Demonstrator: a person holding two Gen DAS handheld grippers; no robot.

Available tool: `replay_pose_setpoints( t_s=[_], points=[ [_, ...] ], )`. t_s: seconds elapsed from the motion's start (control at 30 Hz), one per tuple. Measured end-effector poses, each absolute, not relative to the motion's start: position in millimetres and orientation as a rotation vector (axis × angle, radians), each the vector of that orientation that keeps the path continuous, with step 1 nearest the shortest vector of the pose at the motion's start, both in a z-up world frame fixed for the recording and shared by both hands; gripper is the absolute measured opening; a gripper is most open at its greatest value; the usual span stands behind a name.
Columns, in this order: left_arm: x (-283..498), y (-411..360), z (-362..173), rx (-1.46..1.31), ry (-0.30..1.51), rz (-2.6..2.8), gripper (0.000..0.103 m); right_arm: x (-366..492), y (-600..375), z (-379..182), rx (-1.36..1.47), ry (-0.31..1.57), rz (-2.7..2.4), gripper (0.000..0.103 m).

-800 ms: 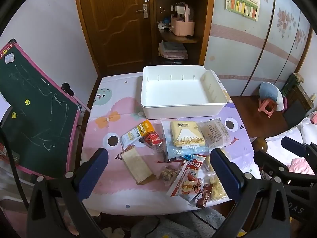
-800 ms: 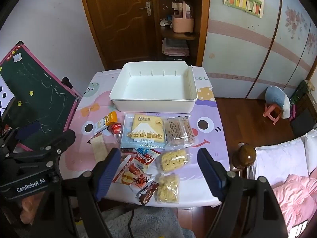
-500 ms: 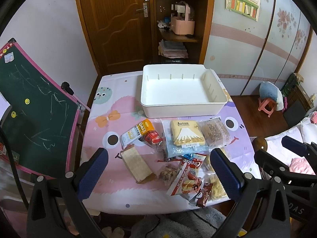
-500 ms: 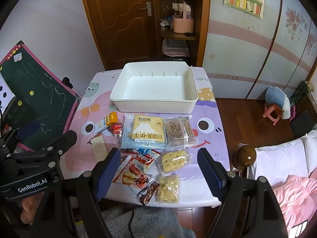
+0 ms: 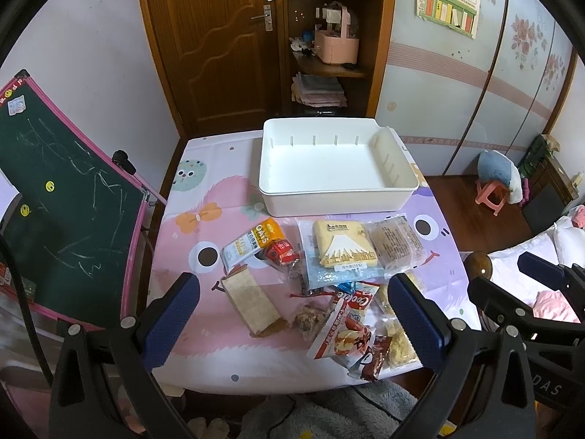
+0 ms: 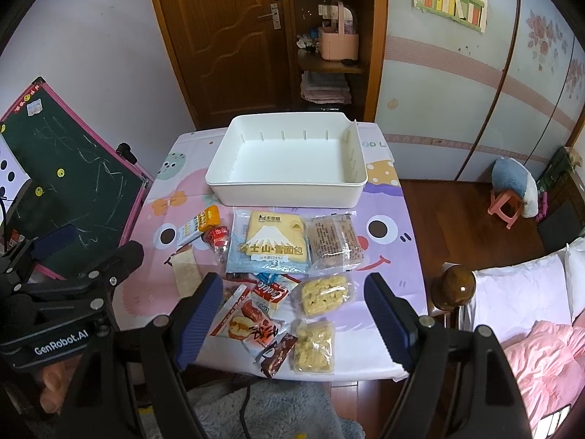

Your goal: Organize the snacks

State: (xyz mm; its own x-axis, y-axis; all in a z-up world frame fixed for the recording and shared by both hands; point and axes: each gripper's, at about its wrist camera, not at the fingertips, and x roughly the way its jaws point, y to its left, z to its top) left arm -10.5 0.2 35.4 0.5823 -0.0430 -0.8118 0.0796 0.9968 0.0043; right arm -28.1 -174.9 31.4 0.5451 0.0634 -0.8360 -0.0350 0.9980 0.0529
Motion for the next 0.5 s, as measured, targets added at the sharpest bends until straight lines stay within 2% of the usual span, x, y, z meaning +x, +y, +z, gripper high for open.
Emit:
replay_pose_setpoints(
  t_s=[0.5],
  points=[
    [-9.9, 0.1, 36.0, 0.041, 0.945, -0.070, 0.102, -29.0, -176.2, 27.6, 0.028, 0.980, 0.057, 0.080]
  ],
)
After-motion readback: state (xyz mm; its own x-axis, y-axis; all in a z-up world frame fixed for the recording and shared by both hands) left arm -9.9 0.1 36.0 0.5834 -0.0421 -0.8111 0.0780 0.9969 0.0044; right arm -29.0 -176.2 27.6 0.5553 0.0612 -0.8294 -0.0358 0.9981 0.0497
